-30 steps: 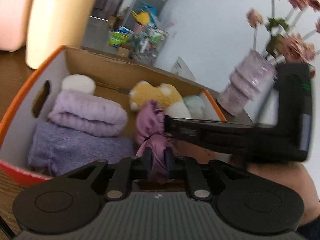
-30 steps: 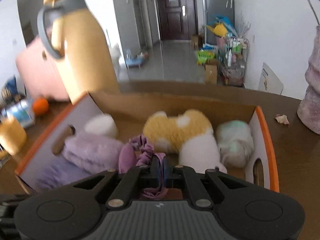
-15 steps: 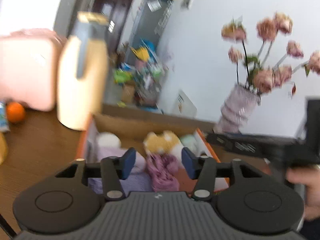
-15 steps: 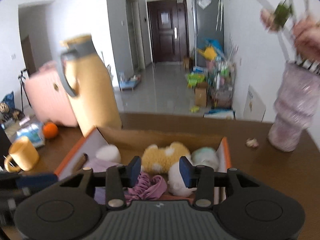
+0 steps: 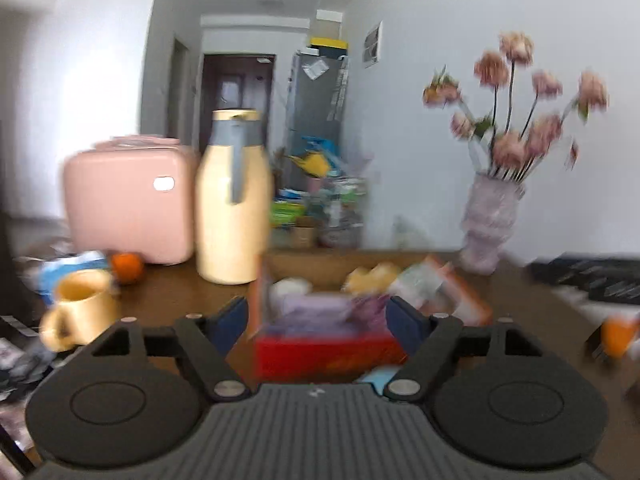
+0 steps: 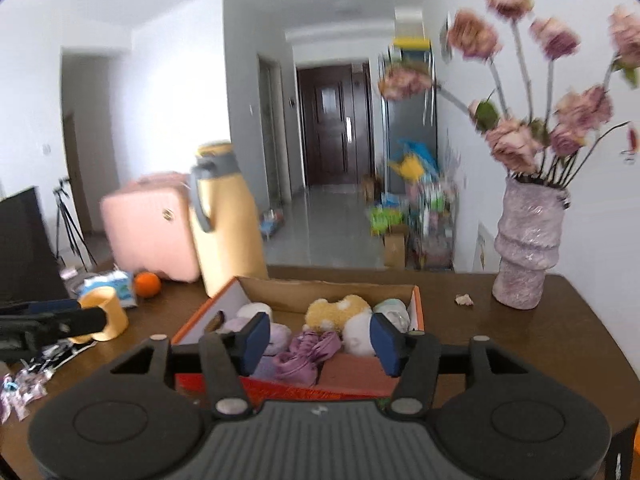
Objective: Organize soft objects
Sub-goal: 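Withdraw both tools from the box toward the blue tissue pack, then grasp the blue tissue pack with the left gripper while the right grasps it too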
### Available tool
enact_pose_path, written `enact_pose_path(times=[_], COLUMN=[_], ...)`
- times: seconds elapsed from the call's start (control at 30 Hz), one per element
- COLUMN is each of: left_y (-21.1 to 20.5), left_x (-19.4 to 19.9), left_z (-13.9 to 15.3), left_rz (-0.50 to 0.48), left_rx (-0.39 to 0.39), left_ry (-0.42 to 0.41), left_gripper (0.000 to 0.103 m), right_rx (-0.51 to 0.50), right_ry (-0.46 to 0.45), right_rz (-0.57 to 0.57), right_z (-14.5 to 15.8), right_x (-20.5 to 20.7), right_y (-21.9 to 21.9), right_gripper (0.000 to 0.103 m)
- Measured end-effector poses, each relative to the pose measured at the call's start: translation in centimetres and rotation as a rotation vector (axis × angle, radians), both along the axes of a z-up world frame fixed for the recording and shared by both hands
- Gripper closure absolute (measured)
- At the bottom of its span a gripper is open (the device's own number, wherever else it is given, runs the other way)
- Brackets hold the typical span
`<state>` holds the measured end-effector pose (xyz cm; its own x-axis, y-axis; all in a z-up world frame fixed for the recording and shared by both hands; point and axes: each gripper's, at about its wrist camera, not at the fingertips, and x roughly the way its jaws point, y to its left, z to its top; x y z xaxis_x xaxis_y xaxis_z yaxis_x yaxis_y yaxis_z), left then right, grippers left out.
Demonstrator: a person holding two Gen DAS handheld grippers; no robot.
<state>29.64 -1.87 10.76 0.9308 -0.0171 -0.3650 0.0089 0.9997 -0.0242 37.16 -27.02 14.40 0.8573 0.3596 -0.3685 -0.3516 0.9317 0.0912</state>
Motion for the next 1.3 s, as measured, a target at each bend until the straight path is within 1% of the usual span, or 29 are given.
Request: enact_pose_path(times=[0.1, 0.13, 0.2, 0.27, 0.33, 0.4, 0.47, 0.53, 0.63, 0.7, 0.83, 0.9, 0.93, 1.0, 1.07, 1.13, 1.17, 1.2, 1.3], left_y=[-0.2, -0.2, -0.2, -0.1, 0.3, 0.8, 1.1, 1.6, 2.4, 2.6, 3.3, 3.8, 4.0, 4.5, 5.0, 5.8, 6.2, 6.5, 7.3], left_x=[-5.0, -6.6, -10.0, -12.6, -14.8, -16.1, -16.9, -16.9, -16.3, -15.7, -13.9, -12.0, -10.8, -8.0, -5.0, -1.7, 0.0, 1.3, 4.2], left_z=[-3.1, -4.0, -5.9, -7.6, -9.1, -10.0, -10.3, -10.5, -10.7, -10.9, -10.7, -10.4, -10.2, -10.0, -10.0, -10.2, -10.4, -10.6, -11.5], left_rz=[-0.004, -0.010, -0.018, -0.033, -0.045, -0.056, -0.070, -0.062, -0.046, -0.046, -0.047, -0.053, -0.057, -0.069, -0.071, -0.086, -0.093, -0.095, -0.097], left_rx=[0.045, 0.052, 0.053, 0.040, 0.019, 0.003, 0.008, 0.000, -0.039, -0.053, -0.076, -0.098, -0.107, -0.127, -0.145, -0.198, -0.233, -0.258, -0.311], left_ry=[-0.023, -0.030, -0.019, 0.011, 0.055, 0.092, 0.094, 0.084, 0.099, 0.107, 0.112, 0.122, 0.130, 0.145, 0.172, 0.199, 0.222, 0.240, 0.284], left_gripper=[0.023, 0.019, 0.018, 0.018, 0.018, 0.018, 0.018, 0.018, 0.021, 0.021, 0.027, 0.035, 0.040, 0.045, 0.056, 0.058, 0.062, 0.063, 0.069], right_rx=[-0.008, -0.013, -0.006, 0.009, 0.046, 0.093, 0.113, 0.088, 0.068, 0.070, 0.067, 0.089, 0.101, 0.126, 0.150, 0.155, 0.150, 0.148, 0.166], right_ry=[-0.088, -0.108, -0.137, -0.118, -0.078, -0.033, 0.007, 0.028, 0.011, 0.012, 0.025, 0.048, 0.064, 0.108, 0.143, 0.178, 0.188, 0.199, 0.257], right_rz=[-0.006, -0.004, 0.002, 0.010, 0.000, -0.004, 0.002, 0.012, 0.007, 0.012, 0.016, 0.033, 0.045, 0.069, 0.106, 0.128, 0.141, 0.153, 0.175], right_z=[-3.1, -4.1, -6.6, -8.9, -10.8, -12.7, -14.1, -14.7, -14.6, -14.3, -13.9, -13.7, -13.5, -13.3, -13.2, -13.3, -13.4, -13.6, -14.6], right_x=[-6.4, -8.1, -12.1, -15.5, -18.2, -20.8, -22.6, -23.5, -24.2, -24.2, -23.0, -21.3, -20.2, -17.6, -14.4, -11.3, -9.6, -8.0, -3.4], right_y=[0.0, 0.1, 0.2, 0.4, 0.4, 0.4, 0.7, 1.4, 2.1, 2.3, 2.9, 3.3, 3.5, 4.3, 5.4, 6.7, 7.6, 8.5, 10.6], right_gripper=[0.037, 0.035, 0.034, 0.034, 0.034, 0.034, 0.034, 0.034, 0.034, 0.034, 0.035, 0.045, 0.049, 0.055, 0.061, 0.063, 0.063, 0.063, 0.069])
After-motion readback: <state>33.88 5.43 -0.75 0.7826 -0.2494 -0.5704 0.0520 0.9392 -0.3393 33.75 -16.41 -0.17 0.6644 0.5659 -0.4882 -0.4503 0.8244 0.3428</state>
